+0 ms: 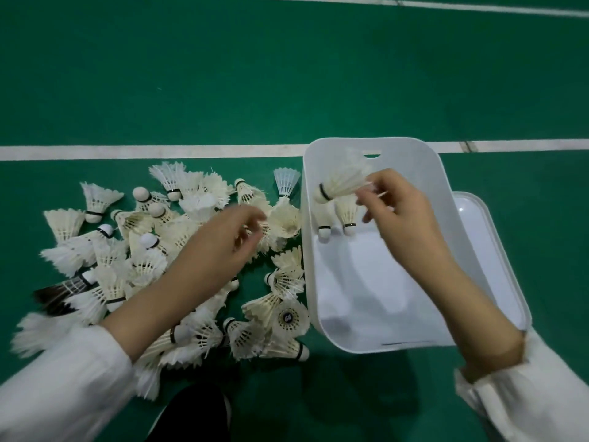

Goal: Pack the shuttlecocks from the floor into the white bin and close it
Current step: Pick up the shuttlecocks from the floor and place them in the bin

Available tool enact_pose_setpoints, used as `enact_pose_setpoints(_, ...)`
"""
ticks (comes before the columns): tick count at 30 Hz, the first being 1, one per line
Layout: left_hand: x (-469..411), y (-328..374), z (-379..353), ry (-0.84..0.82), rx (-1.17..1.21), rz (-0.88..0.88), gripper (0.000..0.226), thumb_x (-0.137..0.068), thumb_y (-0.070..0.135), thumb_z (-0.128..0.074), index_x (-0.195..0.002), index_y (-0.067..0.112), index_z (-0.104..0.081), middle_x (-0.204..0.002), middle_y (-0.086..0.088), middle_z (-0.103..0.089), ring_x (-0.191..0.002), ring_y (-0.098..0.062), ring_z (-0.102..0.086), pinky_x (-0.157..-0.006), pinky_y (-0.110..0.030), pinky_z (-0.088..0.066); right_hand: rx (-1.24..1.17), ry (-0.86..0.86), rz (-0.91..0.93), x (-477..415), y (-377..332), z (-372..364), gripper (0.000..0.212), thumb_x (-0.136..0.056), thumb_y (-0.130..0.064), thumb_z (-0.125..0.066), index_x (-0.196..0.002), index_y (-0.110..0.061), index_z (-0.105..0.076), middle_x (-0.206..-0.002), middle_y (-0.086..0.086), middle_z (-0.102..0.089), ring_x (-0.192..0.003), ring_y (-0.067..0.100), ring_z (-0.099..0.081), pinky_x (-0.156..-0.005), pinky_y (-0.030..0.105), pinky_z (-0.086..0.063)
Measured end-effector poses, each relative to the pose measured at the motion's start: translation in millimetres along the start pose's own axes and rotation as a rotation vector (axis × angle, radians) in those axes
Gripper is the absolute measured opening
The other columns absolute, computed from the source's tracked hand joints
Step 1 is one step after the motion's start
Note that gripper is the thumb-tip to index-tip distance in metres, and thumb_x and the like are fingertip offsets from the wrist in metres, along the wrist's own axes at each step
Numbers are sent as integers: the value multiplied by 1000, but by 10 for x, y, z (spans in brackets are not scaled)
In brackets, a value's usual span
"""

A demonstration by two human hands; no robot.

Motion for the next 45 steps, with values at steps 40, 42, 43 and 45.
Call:
enact_pose_setpoints(40, 984, -1155, 200, 103, -23, 173, 21, -90, 29, -55, -80, 11, -53, -73, 7, -48, -67, -7, -44, -56, -20, -33, 596, -776, 185, 410, -385, -1861, 37, -87, -5, -49, -123, -15, -50, -127, 5, -48, -111, 22, -51, -91, 33, -44)
enact_pose_setpoints(42, 1034, -1230, 266, 106, 7, 210, 24, -91, 37, -50, -80, 15, -52, -72, 7, -49, -66, -5, -46, -56, -24, -35, 595, -791, 169, 433, -296, -2052, 47, -88, -1, -46, -133, -12, -39, -138, 7, -39, -120, 25, -46, -95, 34, -40)
enact_pose_setpoints(43, 1047, -1258, 290, 109, 28, 231, 26, -91, 39, -49, -78, 17, -51, -69, 6, -50, -63, -6, -46, -56, -26, -36, 580, -786, 140, 427, -265, -2115, 49, -90, -2, -45, -137, -11, -34, -142, 7, -34, -122, 26, -45, -96, 33, -39)
enact_pose_setpoints(45, 1053, -1308, 326, 113, 77, 279, 31, -90, 44, -47, -72, 19, -50, -63, 2, -49, -56, -9, -43, -54, -28, -36, 545, -771, 55, 378, -199, -2217, 50, -92, -9, -45, -139, -11, -28, -145, 7, -30, -122, 27, -46, -95, 32, -38)
Point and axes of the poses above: each hand's wrist, its own x-axis away from the middle knuckle, its own z-axis out of the back of the hand, y = z × x, the point moved 2 cm from there along -x, towards the middle knuckle
